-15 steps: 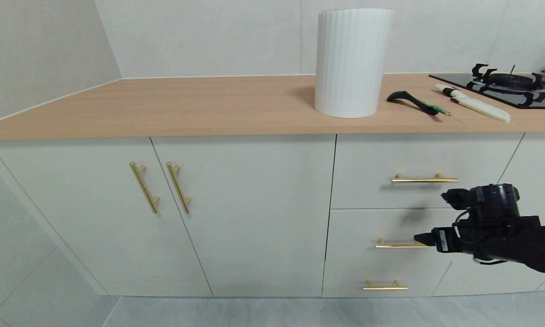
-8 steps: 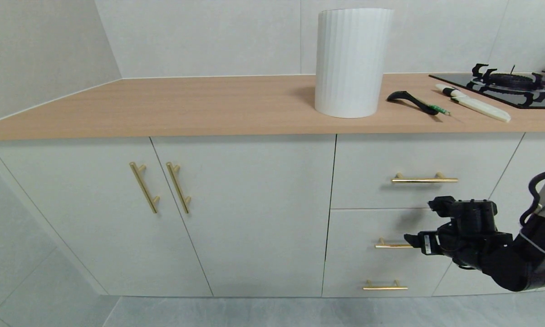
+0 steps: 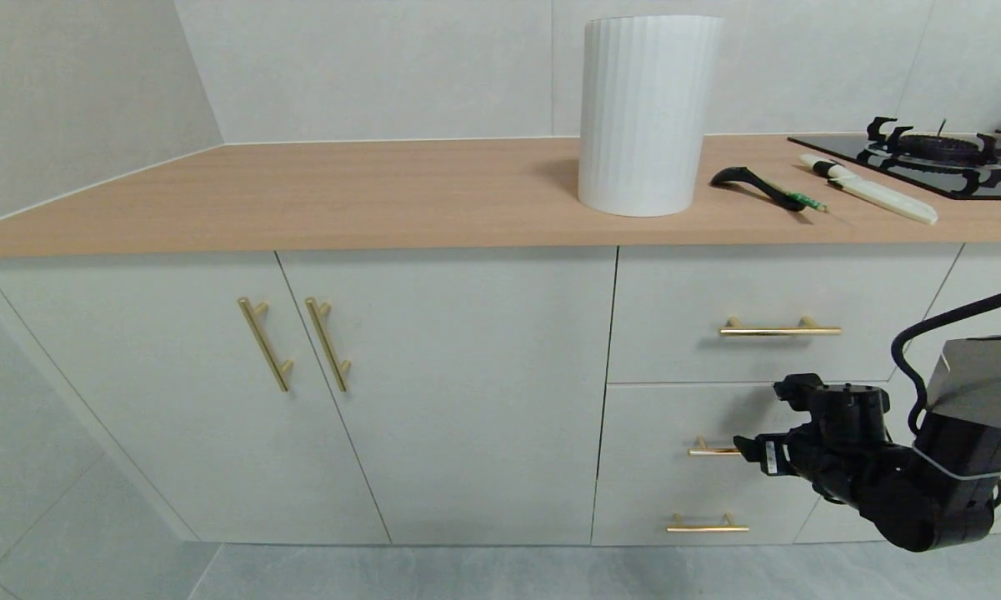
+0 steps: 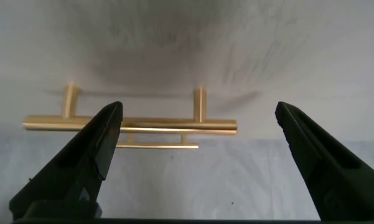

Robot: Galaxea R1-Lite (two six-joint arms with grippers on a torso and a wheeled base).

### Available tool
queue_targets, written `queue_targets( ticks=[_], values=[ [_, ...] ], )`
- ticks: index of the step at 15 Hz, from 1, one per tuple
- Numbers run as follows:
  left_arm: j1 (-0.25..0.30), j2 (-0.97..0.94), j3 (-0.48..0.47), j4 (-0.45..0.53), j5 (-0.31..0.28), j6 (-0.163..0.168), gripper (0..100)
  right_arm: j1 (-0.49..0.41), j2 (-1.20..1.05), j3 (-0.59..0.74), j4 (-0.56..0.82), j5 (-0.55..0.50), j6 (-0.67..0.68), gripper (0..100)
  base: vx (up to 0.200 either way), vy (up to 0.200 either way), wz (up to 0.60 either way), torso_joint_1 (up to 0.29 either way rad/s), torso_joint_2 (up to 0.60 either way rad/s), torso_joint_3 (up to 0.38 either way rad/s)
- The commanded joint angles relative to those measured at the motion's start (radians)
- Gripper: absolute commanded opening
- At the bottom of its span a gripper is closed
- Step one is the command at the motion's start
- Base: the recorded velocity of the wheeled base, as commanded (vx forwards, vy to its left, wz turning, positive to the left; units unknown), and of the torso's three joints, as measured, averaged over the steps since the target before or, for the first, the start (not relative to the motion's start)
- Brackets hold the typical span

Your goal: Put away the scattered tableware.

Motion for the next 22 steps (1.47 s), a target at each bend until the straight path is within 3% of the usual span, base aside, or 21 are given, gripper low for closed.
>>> queue_targets(
  ticks=[1,11,17,22],
  values=[
    [0.0,0.001,0.0,0.0,0.0,-0.001,100,0.001,0.053,-0.004,-0.044,-0.004,-0.003,100,0.0,0.0,0.0,0.0,0.0,0.0],
    [0.0,0.001,0.0,0.0,0.0,-0.001,100,0.001,0.122,-0.067,-0.091,-0.044,-0.002,100,0.0,0.0,0.0,0.0,0.0,0.0],
    [0.0,0.001,0.0,0.0,0.0,-0.001,100,0.001,0.093,0.002,-0.09,-0.047,-0.057,100,0.0,0.0,0.0,0.0,0.0,0.0],
    [0.0,0.001,0.0,0.0,0.0,-0.001,100,0.001,0.009,0.029,0.048,-0.044,-0.058,100,0.0,0.0,0.0,0.0,0.0,0.0]
  ],
)
